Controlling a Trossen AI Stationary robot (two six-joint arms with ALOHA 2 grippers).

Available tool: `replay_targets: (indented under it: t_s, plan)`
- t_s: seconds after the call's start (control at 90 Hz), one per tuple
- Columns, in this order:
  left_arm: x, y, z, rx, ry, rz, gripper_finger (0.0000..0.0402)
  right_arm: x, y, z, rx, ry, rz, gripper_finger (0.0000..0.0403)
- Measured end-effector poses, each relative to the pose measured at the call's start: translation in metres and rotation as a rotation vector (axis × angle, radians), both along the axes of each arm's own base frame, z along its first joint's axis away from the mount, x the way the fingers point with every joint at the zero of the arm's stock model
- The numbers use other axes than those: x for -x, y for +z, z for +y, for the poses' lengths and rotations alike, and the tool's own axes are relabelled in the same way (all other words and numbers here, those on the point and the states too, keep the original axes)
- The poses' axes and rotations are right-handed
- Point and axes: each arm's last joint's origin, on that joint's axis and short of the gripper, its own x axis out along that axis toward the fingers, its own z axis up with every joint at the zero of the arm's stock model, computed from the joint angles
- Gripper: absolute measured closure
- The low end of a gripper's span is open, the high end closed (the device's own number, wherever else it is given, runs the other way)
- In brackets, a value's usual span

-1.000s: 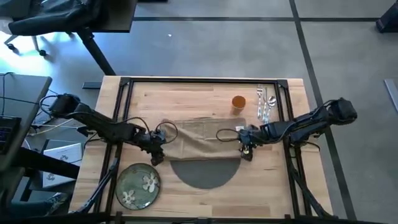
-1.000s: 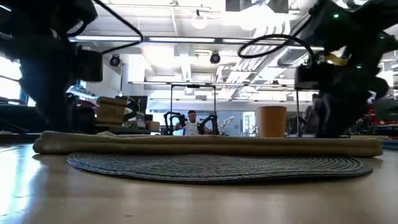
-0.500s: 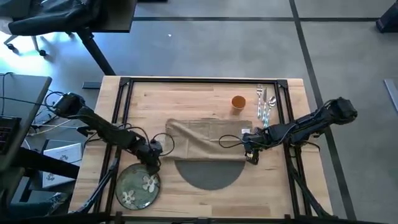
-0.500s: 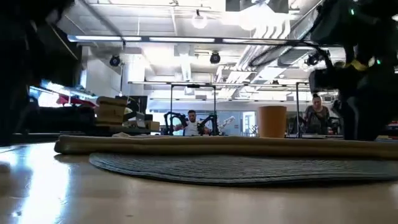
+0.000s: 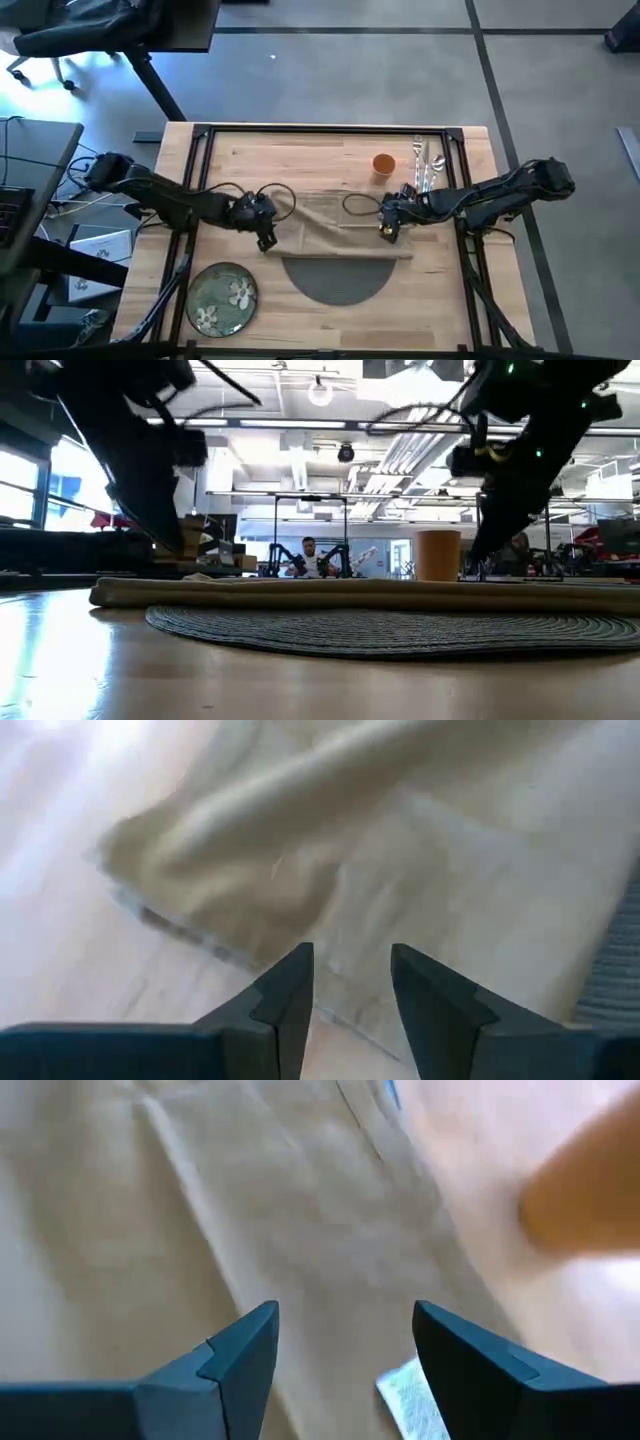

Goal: Set table place
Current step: Fold the brown napkin

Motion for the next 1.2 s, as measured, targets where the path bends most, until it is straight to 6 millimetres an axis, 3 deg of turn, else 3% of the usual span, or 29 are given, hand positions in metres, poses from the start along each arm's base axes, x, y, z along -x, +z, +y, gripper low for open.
replay_targets:
  t_s: [0.211, 0.456, 0.711, 0.833, 0.989, 1.078, 1.2]
  plan:
    - [-0.005, -0.022, 0.010, 0.001, -0.005, 0.102, 0.0283, 0.014, -0.017, -0.007, -0.044, -0.032, 0.062, 0.0190]
    - [0.003, -0.030, 0.001, 0.076, 0.009, 0.232, 0.0283, 0.026, -0.029, -0.005, -0.126, -0.046, 0.131, 0.0190]
    - [0.014, -0.009, -0.006, 0.167, 0.015, 0.227, 0.0283, 0.023, -0.021, -0.005, -0.139, -0.027, 0.152, 0.0190]
    - [0.000, 0.020, -0.007, 0.157, -0.026, 0.049, 0.0283, 0.011, -0.008, -0.004, -0.126, 0.013, 0.100, 0.0190]
    - [-0.015, 0.036, 0.002, 0.053, -0.065, -0.137, 0.0283, -0.004, 0.002, -0.004, -0.099, 0.075, -0.015, 0.0190]
    - [-0.022, 0.026, 0.015, 0.016, -0.071, -0.147, 0.0283, -0.011, 0.003, -0.004, -0.080, 0.118, -0.104, 0.0190]
    - [-0.024, 0.006, 0.031, -0.036, -0.064, -0.048, 0.0283, -0.010, -0.002, -0.004, -0.059, 0.139, -0.080, 0.0190]
